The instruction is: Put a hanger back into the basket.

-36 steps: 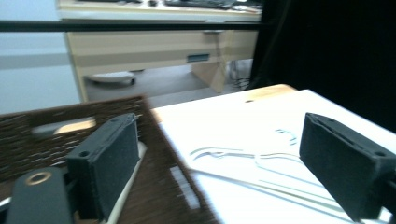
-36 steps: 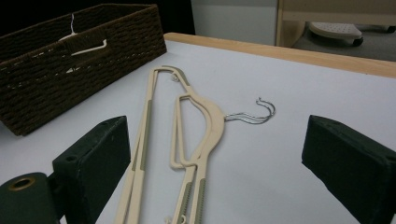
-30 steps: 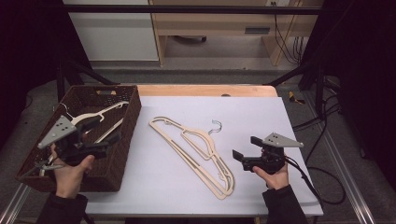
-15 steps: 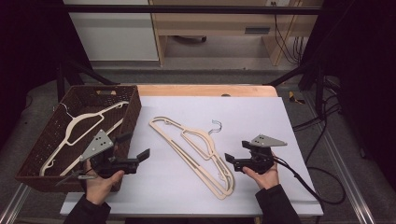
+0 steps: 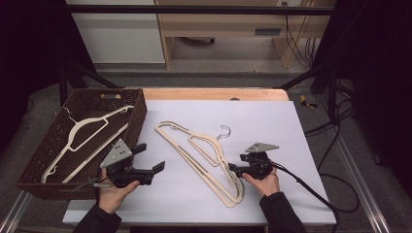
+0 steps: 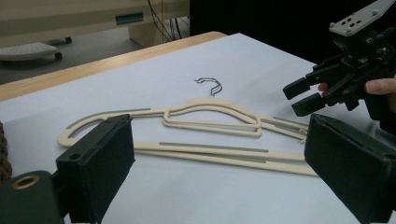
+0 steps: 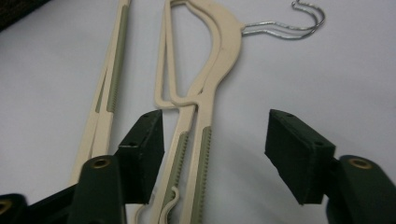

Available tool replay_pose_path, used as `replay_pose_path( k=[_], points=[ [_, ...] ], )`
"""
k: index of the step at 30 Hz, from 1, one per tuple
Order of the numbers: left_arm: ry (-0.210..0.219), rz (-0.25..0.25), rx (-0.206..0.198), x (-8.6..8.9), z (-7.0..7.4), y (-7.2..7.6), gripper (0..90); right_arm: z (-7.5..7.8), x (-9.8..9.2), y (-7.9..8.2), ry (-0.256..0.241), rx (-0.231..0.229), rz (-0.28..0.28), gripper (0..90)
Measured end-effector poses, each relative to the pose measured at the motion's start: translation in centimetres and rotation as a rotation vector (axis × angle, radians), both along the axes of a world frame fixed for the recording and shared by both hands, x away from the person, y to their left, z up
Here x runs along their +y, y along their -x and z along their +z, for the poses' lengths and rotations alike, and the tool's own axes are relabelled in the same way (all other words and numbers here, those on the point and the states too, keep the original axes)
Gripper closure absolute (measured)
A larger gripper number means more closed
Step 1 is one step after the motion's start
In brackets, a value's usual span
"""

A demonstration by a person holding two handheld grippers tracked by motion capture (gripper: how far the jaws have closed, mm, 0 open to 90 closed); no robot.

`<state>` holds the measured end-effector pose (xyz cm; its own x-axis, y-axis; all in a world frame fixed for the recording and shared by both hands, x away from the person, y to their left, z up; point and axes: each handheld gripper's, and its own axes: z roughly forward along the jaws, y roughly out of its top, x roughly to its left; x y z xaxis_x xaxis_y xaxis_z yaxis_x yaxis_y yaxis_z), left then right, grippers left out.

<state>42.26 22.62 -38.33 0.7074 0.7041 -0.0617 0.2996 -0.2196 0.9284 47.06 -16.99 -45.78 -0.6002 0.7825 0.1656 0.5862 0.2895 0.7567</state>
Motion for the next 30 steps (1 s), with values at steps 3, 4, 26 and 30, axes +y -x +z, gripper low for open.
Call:
replay_pose_path(
  k=[3,4,26,30],
  points=[
    [-0.004,-0.003,0.015,-0.1,-0.3,-0.2,8.2,-0.5,0.3,-0.2,0.009,0.032,0.014,44.7],
    [-0.008,-0.004,0.018,-0.2,-0.4,-0.2,8.1,-0.7,0.3,-0.2,0.024,0.038,0.020,46.1],
    [-0.043,-0.020,0.048,-0.8,-1.4,-0.5,8.4,-1.7,0.8,-0.7,0.106,0.088,0.030,78.2],
    [-0.047,-0.023,0.049,-1.0,-1.5,-0.5,8.6,-1.6,0.9,-0.7,0.108,0.107,0.027,72.0]
  ],
)
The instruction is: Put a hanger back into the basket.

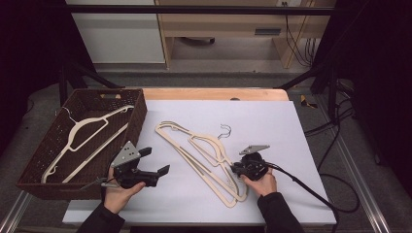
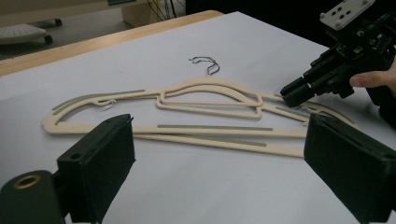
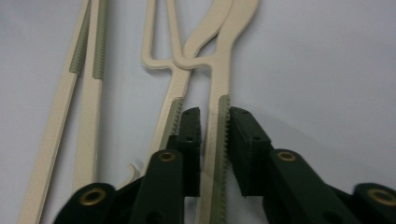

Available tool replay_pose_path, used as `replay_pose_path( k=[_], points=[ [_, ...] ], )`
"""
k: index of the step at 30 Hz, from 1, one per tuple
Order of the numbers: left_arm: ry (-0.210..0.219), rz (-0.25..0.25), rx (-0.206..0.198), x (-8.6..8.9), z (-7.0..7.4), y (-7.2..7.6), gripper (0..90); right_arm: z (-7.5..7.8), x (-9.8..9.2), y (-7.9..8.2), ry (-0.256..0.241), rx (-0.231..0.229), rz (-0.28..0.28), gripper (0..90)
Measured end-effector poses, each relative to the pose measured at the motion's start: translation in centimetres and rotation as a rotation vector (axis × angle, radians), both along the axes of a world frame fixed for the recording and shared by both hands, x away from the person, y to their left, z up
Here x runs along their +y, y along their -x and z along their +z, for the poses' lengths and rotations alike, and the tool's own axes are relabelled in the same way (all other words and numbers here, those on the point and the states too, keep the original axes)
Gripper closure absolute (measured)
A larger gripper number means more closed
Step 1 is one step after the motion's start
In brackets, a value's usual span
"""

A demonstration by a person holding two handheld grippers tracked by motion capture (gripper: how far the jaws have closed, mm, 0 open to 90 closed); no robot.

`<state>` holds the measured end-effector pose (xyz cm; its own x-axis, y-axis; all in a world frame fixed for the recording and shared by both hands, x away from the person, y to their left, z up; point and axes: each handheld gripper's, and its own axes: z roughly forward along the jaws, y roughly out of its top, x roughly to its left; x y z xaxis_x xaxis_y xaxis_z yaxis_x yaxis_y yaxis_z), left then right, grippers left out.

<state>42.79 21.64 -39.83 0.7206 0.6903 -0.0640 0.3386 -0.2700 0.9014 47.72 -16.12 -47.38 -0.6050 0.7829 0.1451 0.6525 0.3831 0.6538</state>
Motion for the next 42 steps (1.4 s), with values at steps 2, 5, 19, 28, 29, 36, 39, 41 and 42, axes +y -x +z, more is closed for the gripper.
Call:
replay_pose_path(
  k=[2,5,19,28,29,36,39,41,42],
  points=[
    [-0.004,-0.002,0.003,-0.1,-0.1,0.0,8.5,0.0,0.1,0.0,-0.010,0.004,0.017,68.2],
    [-0.008,-0.004,0.010,-0.4,-0.3,-0.1,8.5,-0.1,-0.1,-0.1,0.015,-0.030,0.048,76.9],
    [-0.031,-0.018,0.052,-1.8,-0.9,-1.2,9.3,0.6,-0.4,0.2,0.019,-0.065,0.043,80.0],
    [-0.012,-0.009,0.097,-4.9,0.0,-4.8,10.7,1.9,-1.0,0.9,0.002,-0.120,0.081,80.2],
    [-0.016,-0.007,0.098,-5.6,0.0,-5.2,10.8,2.0,-1.0,1.0,0.003,-0.117,0.074,80.2],
    [-0.077,-0.002,0.124,-8.6,-0.3,-8.2,12.5,2.2,-1.1,1.2,0.005,-0.127,0.085,80.2],
    [-0.086,-0.002,0.139,-9.8,-0.7,-9.4,14.4,2.3,-1.1,1.3,0.000,-0.132,0.089,80.2],
    [-0.107,-0.001,0.148,-10.7,-1.0,-10.2,15.9,2.4,-1.2,1.4,0.000,-0.138,0.095,80.2],
    [-0.112,-0.001,0.152,-11.0,-1.1,-10.5,16.5,2.5,-1.2,1.4,-0.008,-0.138,0.092,80.2]
  ],
)
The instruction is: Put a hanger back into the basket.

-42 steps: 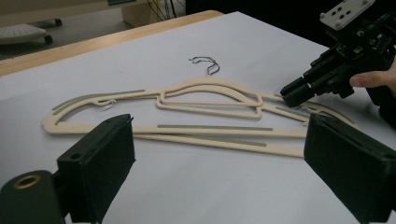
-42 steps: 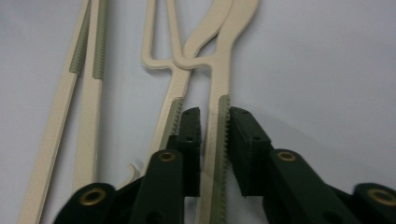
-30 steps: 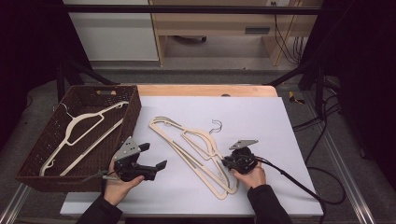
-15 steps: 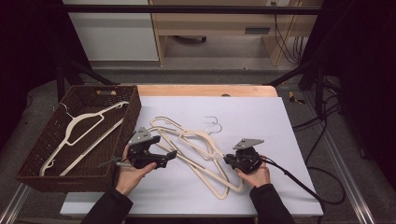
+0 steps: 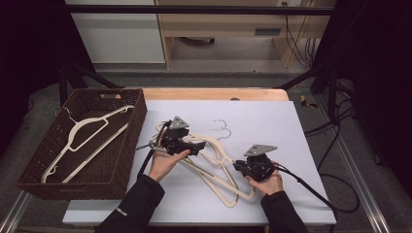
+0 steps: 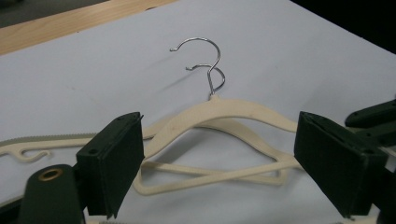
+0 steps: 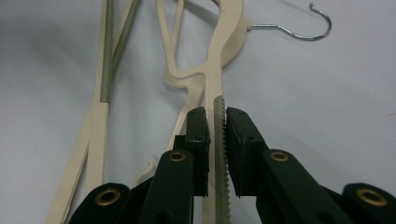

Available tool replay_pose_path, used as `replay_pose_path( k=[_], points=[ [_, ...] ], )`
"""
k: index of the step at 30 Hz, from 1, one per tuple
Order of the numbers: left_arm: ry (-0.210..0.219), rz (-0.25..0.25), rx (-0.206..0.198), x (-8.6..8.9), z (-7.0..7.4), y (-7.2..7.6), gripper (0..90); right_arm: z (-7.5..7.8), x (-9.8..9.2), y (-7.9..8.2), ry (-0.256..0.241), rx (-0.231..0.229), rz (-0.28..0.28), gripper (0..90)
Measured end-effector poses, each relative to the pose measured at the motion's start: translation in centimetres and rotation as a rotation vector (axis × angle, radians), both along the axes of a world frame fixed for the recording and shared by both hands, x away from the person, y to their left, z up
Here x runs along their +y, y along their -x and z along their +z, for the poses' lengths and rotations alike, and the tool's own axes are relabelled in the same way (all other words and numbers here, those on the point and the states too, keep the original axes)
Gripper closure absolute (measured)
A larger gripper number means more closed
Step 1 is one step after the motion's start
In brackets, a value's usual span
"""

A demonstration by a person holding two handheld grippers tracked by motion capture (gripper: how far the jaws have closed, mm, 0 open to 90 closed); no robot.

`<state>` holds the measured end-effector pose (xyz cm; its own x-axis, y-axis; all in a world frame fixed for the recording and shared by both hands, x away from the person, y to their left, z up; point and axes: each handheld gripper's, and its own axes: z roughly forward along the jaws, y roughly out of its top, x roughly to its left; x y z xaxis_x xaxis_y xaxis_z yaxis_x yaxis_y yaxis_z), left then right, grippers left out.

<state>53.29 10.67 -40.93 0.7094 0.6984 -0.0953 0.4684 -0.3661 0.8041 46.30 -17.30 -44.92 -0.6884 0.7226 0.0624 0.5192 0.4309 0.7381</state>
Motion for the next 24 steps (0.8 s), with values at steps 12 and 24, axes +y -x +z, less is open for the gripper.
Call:
replay_pose_path(
  k=[12,24],
  points=[
    [-0.026,0.011,0.011,-3.7,-1.1,-3.2,29.3,0.3,-0.2,0.2,-0.002,-0.028,0.021,80.2],
    [-0.040,0.020,0.053,-5.6,-2.7,-5.0,48.1,0.4,-0.3,0.4,0.001,-0.036,0.031,80.2]
  ],
)
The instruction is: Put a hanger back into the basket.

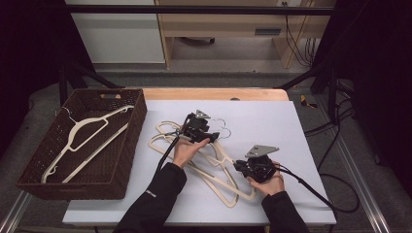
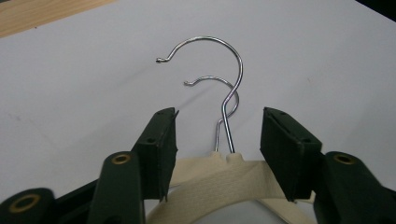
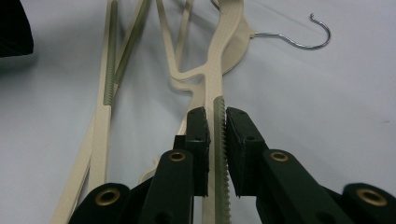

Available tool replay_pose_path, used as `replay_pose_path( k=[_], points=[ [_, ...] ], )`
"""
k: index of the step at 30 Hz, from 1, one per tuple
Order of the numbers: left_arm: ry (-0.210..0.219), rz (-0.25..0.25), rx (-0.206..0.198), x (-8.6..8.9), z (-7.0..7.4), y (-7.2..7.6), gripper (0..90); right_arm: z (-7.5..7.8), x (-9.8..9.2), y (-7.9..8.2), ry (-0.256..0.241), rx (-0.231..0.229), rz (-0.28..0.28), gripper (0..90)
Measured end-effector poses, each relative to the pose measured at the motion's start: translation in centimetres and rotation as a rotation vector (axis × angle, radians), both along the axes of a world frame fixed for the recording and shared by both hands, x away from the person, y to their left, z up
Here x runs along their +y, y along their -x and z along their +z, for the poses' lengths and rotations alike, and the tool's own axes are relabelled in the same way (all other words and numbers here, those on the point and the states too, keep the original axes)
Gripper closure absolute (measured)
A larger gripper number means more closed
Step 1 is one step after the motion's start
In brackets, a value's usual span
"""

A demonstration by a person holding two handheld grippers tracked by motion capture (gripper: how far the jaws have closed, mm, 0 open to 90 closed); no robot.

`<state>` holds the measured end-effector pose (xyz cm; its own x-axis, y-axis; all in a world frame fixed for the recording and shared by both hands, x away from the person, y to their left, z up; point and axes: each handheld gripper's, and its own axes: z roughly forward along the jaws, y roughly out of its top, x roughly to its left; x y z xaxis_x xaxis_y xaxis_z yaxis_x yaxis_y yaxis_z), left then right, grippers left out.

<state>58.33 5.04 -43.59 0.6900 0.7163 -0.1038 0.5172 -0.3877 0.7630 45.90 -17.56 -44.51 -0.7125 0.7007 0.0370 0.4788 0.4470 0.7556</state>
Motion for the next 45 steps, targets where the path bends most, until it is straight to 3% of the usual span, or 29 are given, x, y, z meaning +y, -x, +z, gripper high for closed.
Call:
replay_pose_path(
  k=[12,18,21,25,29,31,35,38,42,45],
  points=[
    [0.007,-0.006,0.085,-0.6,-0.8,-0.5,75.7,0.0,0.0,0.2,0.005,-0.009,0.010,80.2],
    [-0.010,0.008,0.085,-0.9,-0.5,-0.1,82.4,0.0,0.0,0.2,0.004,-0.002,0.009,80.1],
    [-0.014,0.020,0.061,-1.0,-0.3,0.3,83.0,-0.1,0.0,0.2,-0.005,0.006,0.009,80.0],
    [-0.008,0.035,0.014,-1.1,0.3,1.0,87.3,-0.4,-0.1,0.1,-0.025,0.066,0.006,80.0],
    [-0.006,0.039,-0.021,-1.1,0.8,1.8,88.2,-0.8,-0.2,0.1,-0.038,0.084,0.023,79.9],
    [0.024,0.051,-0.031,-0.9,1.0,2.3,88.4,-0.7,-0.2,0.2,-0.065,0.094,0.022,79.8],
    [0.023,0.046,-0.055,-0.5,1.5,3.3,88.6,-0.5,-0.3,0.3,-0.093,0.106,0.043,74.6],
    [0.008,0.037,-0.077,-0.4,1.7,3.9,88.6,-0.1,-0.3,0.4,-0.154,0.111,0.045,67.7],
    [0.015,0.028,-0.101,-0.4,2.0,4.8,88.6,0.9,-0.5,0.3,-0.272,0.106,0.035,57.6],
    [0.022,0.017,-0.111,-0.3,2.4,5.3,88.6,1.6,-0.2,-0.2,-0.316,0.057,0.006,47.3]
  ],
)
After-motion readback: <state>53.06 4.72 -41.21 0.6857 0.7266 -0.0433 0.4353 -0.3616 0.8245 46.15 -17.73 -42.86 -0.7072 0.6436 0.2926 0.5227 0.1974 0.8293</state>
